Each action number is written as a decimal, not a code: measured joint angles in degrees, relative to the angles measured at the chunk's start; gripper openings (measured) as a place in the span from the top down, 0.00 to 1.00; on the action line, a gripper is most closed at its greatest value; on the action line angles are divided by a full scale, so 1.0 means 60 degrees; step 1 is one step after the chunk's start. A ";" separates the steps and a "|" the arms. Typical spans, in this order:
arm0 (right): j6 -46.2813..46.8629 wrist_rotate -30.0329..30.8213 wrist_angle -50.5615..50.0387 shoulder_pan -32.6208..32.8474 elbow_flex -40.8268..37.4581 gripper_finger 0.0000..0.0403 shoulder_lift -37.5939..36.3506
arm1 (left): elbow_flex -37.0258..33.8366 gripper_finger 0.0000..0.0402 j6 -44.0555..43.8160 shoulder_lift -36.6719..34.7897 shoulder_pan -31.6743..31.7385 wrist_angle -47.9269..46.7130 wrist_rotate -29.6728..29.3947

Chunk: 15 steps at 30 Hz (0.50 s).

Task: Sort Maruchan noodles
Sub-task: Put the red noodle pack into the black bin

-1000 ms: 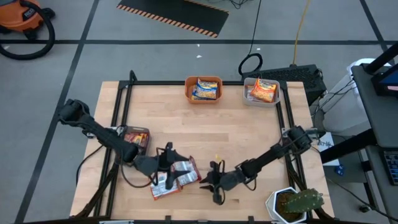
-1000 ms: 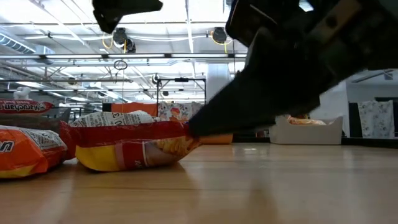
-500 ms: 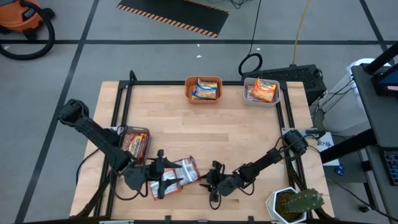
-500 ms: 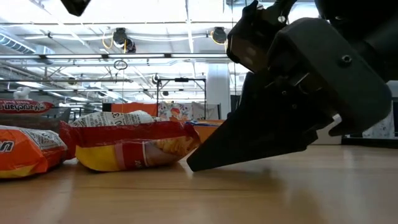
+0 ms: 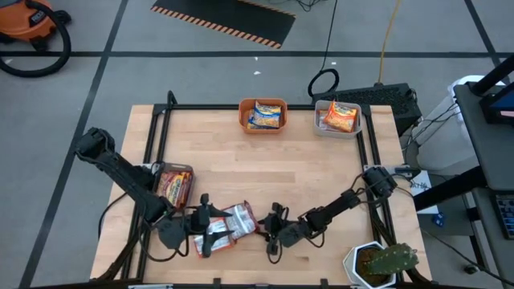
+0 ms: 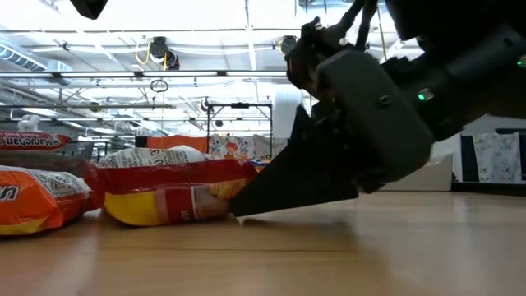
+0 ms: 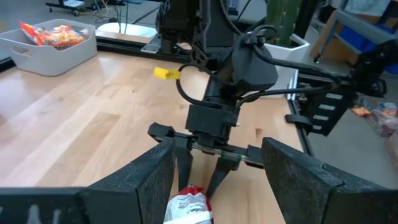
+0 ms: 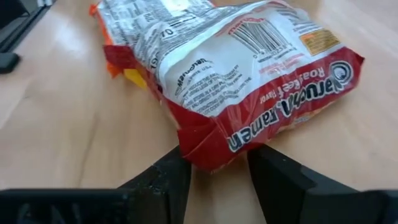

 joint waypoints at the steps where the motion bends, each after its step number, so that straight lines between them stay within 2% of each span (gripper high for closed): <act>1: -0.0007 -0.0008 -0.0009 -0.0048 0.0000 0.63 0.0000 | 0.0000 0.39 -0.0001 0.0000 0.0037 -0.0050 0.0000; 6: -0.0359 -0.0029 0.0053 -0.0246 0.0000 0.69 0.0000 | 0.0000 0.39 0.0046 0.0000 0.0285 -0.0321 -0.0007; 15: -0.1567 -0.0329 0.0066 -0.0571 -0.0004 0.97 -0.0235 | 0.0000 0.39 0.0068 0.0000 0.0864 -0.1136 0.0000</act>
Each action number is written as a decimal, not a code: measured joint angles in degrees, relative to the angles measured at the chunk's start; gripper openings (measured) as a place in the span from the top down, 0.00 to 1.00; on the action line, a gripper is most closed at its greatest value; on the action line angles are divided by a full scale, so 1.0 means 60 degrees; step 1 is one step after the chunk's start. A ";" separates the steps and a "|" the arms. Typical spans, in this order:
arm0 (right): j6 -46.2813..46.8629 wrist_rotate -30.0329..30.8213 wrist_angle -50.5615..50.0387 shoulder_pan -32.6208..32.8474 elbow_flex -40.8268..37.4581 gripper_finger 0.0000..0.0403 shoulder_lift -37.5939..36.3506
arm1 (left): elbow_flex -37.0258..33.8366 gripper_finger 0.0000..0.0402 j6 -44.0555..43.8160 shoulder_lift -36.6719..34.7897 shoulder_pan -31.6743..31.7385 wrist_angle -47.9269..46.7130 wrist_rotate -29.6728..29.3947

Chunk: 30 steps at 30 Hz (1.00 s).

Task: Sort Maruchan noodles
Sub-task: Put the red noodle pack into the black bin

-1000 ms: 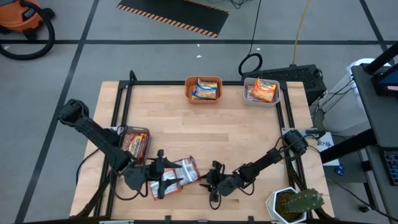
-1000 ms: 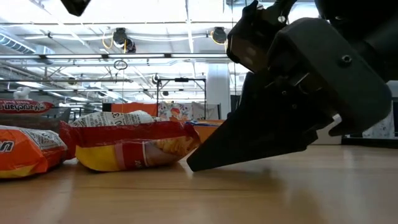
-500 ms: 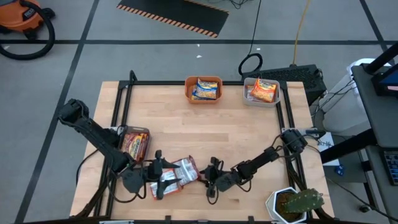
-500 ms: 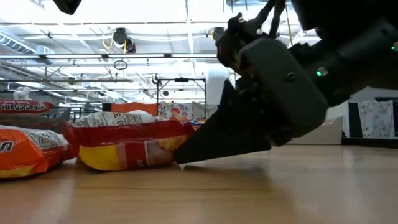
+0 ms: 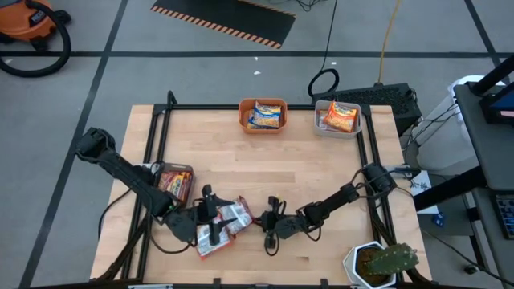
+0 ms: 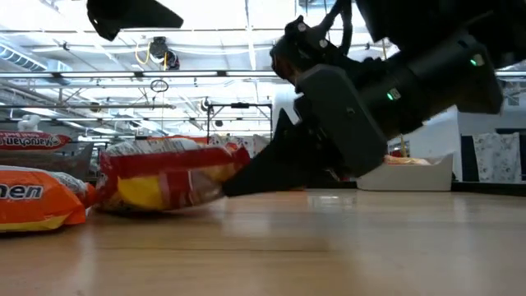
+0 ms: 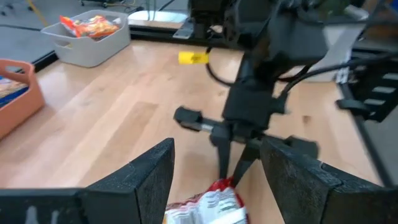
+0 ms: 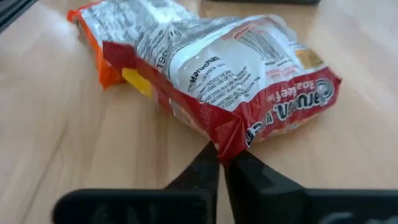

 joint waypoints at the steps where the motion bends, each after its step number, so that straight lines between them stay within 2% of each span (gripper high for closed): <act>1: -0.0136 -0.0039 -0.0003 -0.0059 0.0000 0.98 -0.0059 | 0.0000 0.39 0.0000 0.0000 0.0064 -0.0108 0.0003; 8: -0.0896 -0.0752 -0.0370 -0.0596 0.0004 0.99 -0.0962 | 0.0000 0.39 0.0054 0.0000 0.0674 -0.0654 0.0011; 18: -0.2126 -0.0977 -0.1855 -0.1600 0.0003 1.00 -0.2414 | 0.0000 0.39 0.0935 0.0000 0.1439 -0.0648 0.0021; 24: -0.2831 -0.1758 -0.1923 -0.2255 0.0004 1.00 -0.2760 | 0.0000 0.39 0.1401 0.0000 0.1810 -0.0648 0.0018; 30: -0.3277 -0.2007 -0.2002 -0.2881 0.0004 1.00 -0.2833 | 0.0000 0.39 0.1055 0.0000 0.2165 -0.0845 0.0022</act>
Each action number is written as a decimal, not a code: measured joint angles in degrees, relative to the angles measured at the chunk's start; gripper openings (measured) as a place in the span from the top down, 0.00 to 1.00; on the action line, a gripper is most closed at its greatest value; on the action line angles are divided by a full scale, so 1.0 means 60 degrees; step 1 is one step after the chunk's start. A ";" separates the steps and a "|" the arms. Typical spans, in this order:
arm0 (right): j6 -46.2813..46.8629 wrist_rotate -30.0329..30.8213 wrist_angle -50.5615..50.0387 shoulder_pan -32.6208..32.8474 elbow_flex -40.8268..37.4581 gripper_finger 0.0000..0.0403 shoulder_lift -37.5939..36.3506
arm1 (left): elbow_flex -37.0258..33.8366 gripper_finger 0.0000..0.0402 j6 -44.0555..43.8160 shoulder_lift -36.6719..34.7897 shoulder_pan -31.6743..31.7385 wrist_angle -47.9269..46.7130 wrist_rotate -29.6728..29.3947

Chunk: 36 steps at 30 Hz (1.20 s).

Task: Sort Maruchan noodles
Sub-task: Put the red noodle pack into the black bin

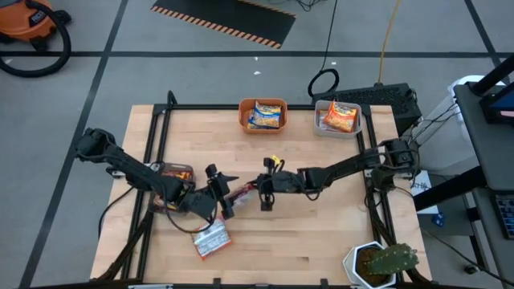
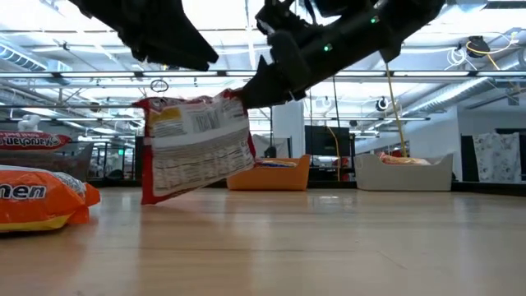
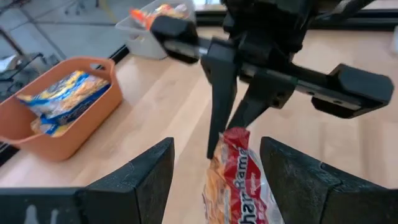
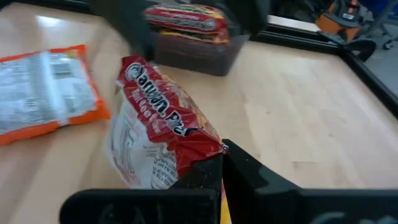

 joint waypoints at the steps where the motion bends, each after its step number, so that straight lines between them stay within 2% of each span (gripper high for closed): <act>1: -0.0068 -0.0005 0.0000 -0.0096 0.0000 1.00 0.0000 | 0.0000 0.39 -0.0140 0.0000 0.0116 -0.0115 0.0022; 5: -0.0251 -0.0240 0.0004 -0.0462 0.0000 1.00 0.0000 | 0.0000 0.37 -0.0658 0.0000 0.0665 -0.0666 0.0833; 9: -0.0370 -0.0493 -0.0002 -0.0811 0.0000 1.00 0.0000 | 0.0000 0.29 -0.1198 0.0000 0.1177 -0.0992 0.1545; 14: -0.0516 -0.0498 -0.0178 -0.1114 0.0000 1.00 0.0000 | 0.0000 0.17 -0.0725 0.0000 0.1528 -0.1275 0.1368; 19: -0.0721 -0.0616 -0.0209 -0.1249 0.0000 1.00 0.0000 | -0.0011 0.11 -0.0682 0.0186 0.1827 -0.1582 0.1308; 22: -0.0721 -0.0775 -0.0301 -0.1312 0.0000 1.00 0.0000 | 0.0011 0.10 -0.0604 0.0435 0.2044 -0.1601 0.1389; 24: -0.0782 -0.0771 -0.0331 -0.1319 0.0000 1.00 0.0000 | -0.0033 0.10 -0.0304 0.0503 0.2198 -0.1868 0.1882; 27: -0.0932 -0.0757 -0.0265 -0.1391 0.0000 1.00 0.0000 | 0.0029 0.10 0.0180 0.0792 0.2408 -0.1354 0.2938; 29: -0.0932 -0.0762 -0.0212 -0.1489 0.0000 1.00 0.0000 | -0.0040 0.10 0.0407 0.0857 0.2426 -0.1538 0.3248; 31: -0.0936 -0.0757 -0.0257 -0.1577 0.0002 1.00 0.0000 | 0.0034 0.10 0.0587 0.1080 0.2506 -0.1083 0.3259; 36: -0.0890 -0.1181 -0.0432 -0.1786 0.0004 1.00 0.0000 | 0.0023 0.10 0.0982 0.1312 0.2797 -0.1090 0.2912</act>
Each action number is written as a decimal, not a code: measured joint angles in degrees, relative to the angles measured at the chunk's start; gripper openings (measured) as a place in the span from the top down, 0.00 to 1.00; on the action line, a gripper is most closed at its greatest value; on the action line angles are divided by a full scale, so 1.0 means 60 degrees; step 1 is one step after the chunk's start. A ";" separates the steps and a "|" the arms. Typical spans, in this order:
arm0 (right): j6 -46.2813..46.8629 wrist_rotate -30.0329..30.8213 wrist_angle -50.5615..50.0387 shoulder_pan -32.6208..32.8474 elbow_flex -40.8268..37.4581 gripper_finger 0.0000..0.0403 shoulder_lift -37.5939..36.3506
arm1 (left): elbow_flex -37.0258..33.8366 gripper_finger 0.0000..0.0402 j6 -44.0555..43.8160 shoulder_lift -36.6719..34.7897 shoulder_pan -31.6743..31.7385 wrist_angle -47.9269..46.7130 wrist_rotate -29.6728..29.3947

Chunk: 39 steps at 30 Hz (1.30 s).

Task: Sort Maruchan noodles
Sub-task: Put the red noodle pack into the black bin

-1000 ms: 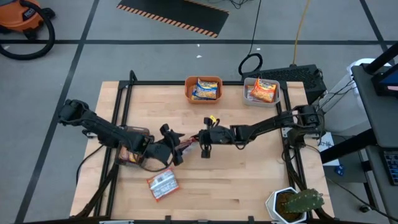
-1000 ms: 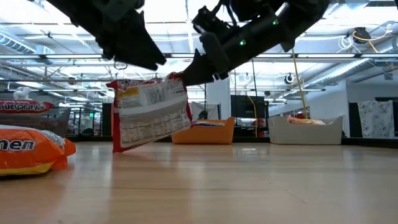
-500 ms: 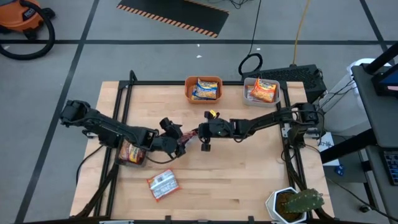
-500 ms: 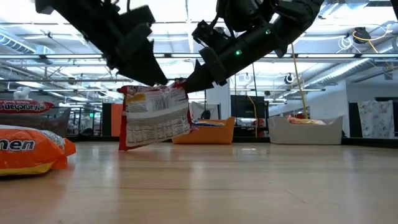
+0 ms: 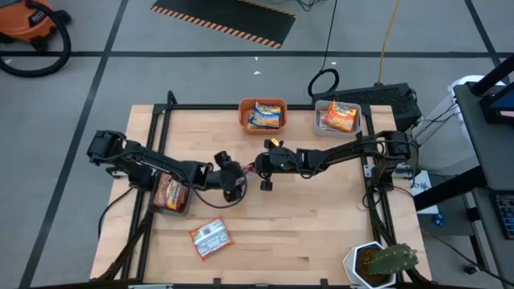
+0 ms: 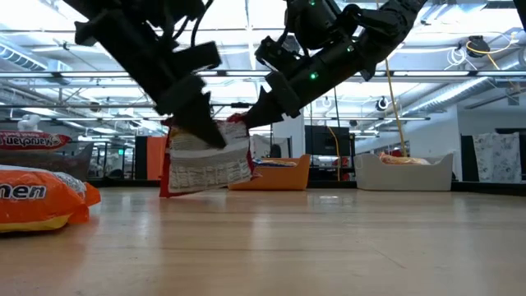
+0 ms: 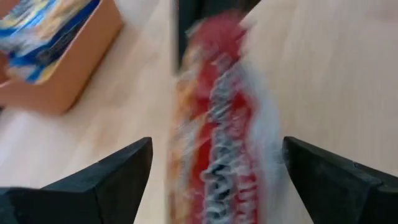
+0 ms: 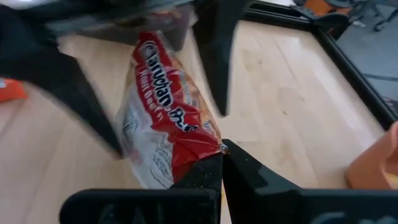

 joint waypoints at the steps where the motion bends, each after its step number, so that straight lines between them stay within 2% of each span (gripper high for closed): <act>1: 0.0027 -0.0073 -0.0007 -0.0025 0.0000 1.00 0.0000 | -0.0027 0.10 0.0097 0.0001 0.0019 -0.0116 -0.0165; 7: 0.0059 -0.0064 -0.0285 -0.0032 0.0000 1.00 0.0000 | -0.0023 0.14 0.0383 0.0054 0.0018 -0.0126 -0.0435; 17: 0.0595 -0.0062 -0.0515 0.0113 0.0000 1.00 0.0000 | -0.0023 0.47 0.0505 0.0055 -0.0178 -0.0148 -0.0435; 26: 0.1565 -0.0006 -0.0988 0.0581 0.0000 0.95 -0.0124 | -0.0023 0.68 0.0900 0.0054 -0.0977 -0.0145 -0.0436; 32: 0.2057 0.0185 -0.1853 0.1092 0.0000 0.88 -0.0860 | -0.0023 0.71 0.0765 0.0055 -0.1519 -0.0155 -0.0877; 39: 0.2321 0.1784 -0.3049 0.2092 -0.0498 0.81 -0.2040 | -0.0018 0.70 0.0721 0.0041 -0.2297 -0.0206 -0.1855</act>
